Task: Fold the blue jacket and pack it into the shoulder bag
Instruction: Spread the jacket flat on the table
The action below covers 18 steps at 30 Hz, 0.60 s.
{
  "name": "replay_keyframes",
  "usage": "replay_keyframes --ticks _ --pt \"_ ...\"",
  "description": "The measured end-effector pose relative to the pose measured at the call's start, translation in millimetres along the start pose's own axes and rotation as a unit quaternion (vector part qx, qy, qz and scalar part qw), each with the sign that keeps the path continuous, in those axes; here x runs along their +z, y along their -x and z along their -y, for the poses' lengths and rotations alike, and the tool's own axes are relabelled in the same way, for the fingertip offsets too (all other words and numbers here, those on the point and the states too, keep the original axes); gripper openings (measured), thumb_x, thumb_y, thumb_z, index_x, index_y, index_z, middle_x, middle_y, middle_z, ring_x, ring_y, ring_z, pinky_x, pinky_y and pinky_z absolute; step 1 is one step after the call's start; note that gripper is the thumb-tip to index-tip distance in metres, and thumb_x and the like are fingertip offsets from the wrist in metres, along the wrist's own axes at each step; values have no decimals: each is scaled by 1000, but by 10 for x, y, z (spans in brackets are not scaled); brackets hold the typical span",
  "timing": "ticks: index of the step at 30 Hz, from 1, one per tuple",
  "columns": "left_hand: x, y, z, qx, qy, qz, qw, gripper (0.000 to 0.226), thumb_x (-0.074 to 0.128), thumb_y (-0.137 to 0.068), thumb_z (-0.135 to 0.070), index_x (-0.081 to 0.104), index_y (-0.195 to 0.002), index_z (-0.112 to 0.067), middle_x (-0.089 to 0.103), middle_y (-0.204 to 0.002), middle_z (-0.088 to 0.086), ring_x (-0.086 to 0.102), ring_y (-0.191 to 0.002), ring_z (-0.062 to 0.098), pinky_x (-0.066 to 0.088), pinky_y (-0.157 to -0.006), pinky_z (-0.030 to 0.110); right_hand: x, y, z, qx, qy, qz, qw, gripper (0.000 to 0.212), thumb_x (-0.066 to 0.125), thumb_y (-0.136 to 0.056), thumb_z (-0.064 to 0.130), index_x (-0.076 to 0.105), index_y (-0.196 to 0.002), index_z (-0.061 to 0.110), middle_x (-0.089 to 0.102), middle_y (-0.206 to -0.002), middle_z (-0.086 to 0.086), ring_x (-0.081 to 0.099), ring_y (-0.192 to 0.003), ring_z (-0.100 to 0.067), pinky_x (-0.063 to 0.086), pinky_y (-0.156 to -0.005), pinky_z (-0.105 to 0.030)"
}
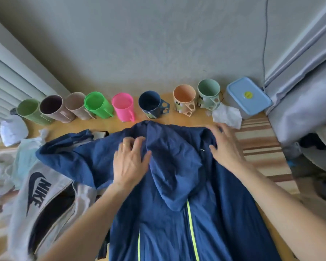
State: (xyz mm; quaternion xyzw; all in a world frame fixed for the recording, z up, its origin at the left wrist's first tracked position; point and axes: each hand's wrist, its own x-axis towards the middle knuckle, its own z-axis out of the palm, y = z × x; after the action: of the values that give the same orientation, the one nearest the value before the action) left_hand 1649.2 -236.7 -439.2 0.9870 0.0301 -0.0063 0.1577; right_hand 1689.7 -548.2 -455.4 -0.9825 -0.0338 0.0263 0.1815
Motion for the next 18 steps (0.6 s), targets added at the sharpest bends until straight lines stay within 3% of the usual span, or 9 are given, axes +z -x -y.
replay_keyframes --ticks 2,4,7,9,11,13,14,16,18 --pt "197 245 -180 -43 63 121 990 55 60 -90 -53 38 -138 -40 52 -109 3 62 -89 28 52 -70 41 219 103 35 -64 35 85 994 81 70 -80 2 39 -149 31 39 -151 -3 65 -100 -31 57 -75 -45" --pt "397 388 -217 -52 106 179 977 50 63 -91 -35 39 -135 -37 59 -104 4 65 -91 30 50 -70 38 421 63 -18 -77 46 132 987 68 63 -84 -1 48 -144 27 47 -145 -7 68 -91 -36 55 -69 -46" --pt "506 476 -85 -80 91 150 981 35 58 -88 -6 63 -121 -18 68 -112 7 66 -102 29 49 -82 36 506 -91 -144 11 24 63 998 20 58 -87 1 73 -96 11 67 -98 -12 68 -82 -40 54 -70 -46" --pt "533 555 1 -69 39 115 990 32 59 -88 -6 66 -119 -12 62 -124 13 63 -110 35 50 -89 39 446 -145 -246 106 -40 -11 993 14 58 -88 1 72 -87 7 69 -89 -15 68 -82 -41 55 -73 -47" --pt "554 701 -13 12 -28 50 998 43 64 -91 -22 60 -133 -15 47 -146 19 47 -134 41 44 -107 45 399 -18 -298 114 -53 -87 988 16 60 -91 5 70 -104 4 69 -101 -19 65 -92 -42 54 -82 -49" --pt "589 829 -98 111 -50 33 992 57 56 -97 -39 42 -151 -25 26 -164 18 21 -153 37 28 -120 49 430 291 -265 39 -17 -92 995 34 59 -95 18 63 -128 8 62 -127 -20 58 -116 -41 49 -98 -49" --pt "657 881 -118 145 -62 64 986 59 48 -99 -45 35 -155 -29 17 -168 15 14 -155 33 24 -123 49 483 468 -252 -4 12 -46 999 43 57 -97 27 57 -138 14 54 -142 -20 50 -131 -40 46 -106 -50" --pt "842 980 -111 157 -93 133 974 61 38 -99 -52 29 -157 -34 8 -168 9 18 -155 30 27 -121 49 604 765 -309 -50 72 88 992 57 50 -98 43 43 -151 25 34 -162 -15 33 -148 -38 40 -113 -53" --pt "936 1053 -82 134 -122 165 970 64 36 -95 -52 33 -155 -31 16 -166 8 29 -151 32 29 -119 49 616 955 -413 -22 64 130 989 63 49 -98 47 35 -155 24 26 -166 -13 28 -151 -35 38 -116 -51"
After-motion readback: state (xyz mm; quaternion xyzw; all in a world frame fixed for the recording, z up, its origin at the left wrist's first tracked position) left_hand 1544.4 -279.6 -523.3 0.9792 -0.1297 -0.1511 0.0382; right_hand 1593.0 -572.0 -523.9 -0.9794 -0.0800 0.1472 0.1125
